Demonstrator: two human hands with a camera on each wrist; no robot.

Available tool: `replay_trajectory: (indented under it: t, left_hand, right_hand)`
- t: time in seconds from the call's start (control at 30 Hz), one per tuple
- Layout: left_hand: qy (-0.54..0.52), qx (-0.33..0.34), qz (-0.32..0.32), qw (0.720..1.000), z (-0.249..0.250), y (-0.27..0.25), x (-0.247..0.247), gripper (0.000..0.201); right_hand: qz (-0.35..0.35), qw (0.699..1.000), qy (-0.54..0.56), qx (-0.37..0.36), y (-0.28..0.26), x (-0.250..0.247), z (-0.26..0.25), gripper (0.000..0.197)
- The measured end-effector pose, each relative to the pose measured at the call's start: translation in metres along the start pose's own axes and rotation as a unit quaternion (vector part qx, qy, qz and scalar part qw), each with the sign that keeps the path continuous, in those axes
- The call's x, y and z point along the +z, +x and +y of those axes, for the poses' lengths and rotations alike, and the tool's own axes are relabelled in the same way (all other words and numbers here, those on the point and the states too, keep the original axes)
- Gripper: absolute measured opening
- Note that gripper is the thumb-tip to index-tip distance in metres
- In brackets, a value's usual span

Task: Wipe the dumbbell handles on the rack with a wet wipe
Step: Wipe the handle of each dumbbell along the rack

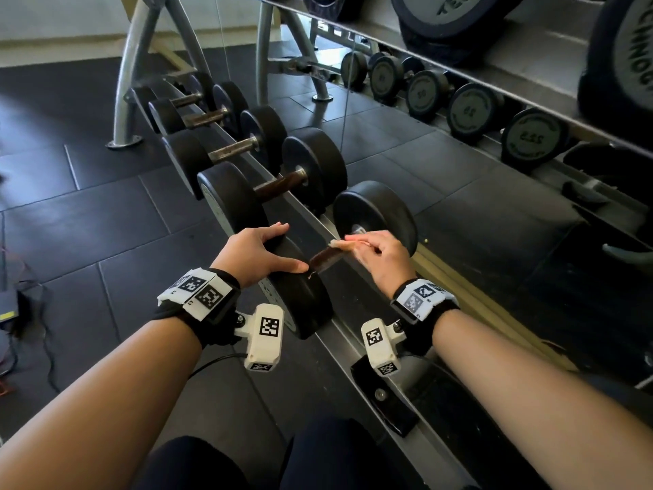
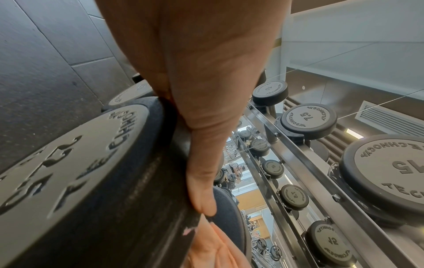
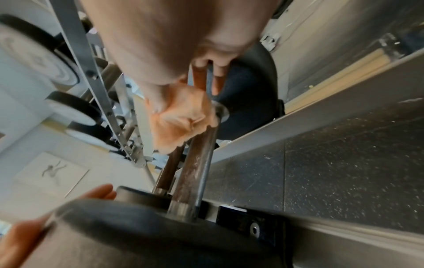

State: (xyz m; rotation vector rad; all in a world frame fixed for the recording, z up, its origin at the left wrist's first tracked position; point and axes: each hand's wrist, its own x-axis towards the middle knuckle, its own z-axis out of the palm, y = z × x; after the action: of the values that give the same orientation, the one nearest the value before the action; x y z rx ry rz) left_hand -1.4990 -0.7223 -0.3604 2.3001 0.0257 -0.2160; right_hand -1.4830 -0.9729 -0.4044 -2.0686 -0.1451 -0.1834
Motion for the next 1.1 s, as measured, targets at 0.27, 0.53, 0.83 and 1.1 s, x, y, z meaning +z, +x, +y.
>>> replay_trajectory:
  t: [0.27, 0.53, 0.83, 1.1]
  left_hand:
    - [0.007, 0.008, 0.001, 1.0, 0.0, 0.001, 0.001, 0.092]
    - [0.01, 0.02, 0.002, 1.0, -0.001, 0.0, 0.001, 0.091]
    - [0.005, 0.048, 0.017, 0.999, -0.007, -0.002, 0.004, 0.091]
    - [0.002, 0.066, 0.02, 0.998, -0.011, -0.004, 0.005, 0.09]
  right_hand:
    - [0.107, 0.983, -0.053, 0.143, -0.013, -0.005, 0.005, 0.012]
    - [0.198, 0.957, 0.017, 0.213, -0.019, 0.016, 0.007, 0.026]
    - [0.139, 0.972, 0.101, 0.158, -0.013, 0.039, 0.01, 0.028]
    - [0.052, 0.974, 0.13, 0.179, -0.007, 0.048, 0.014, 0.032]
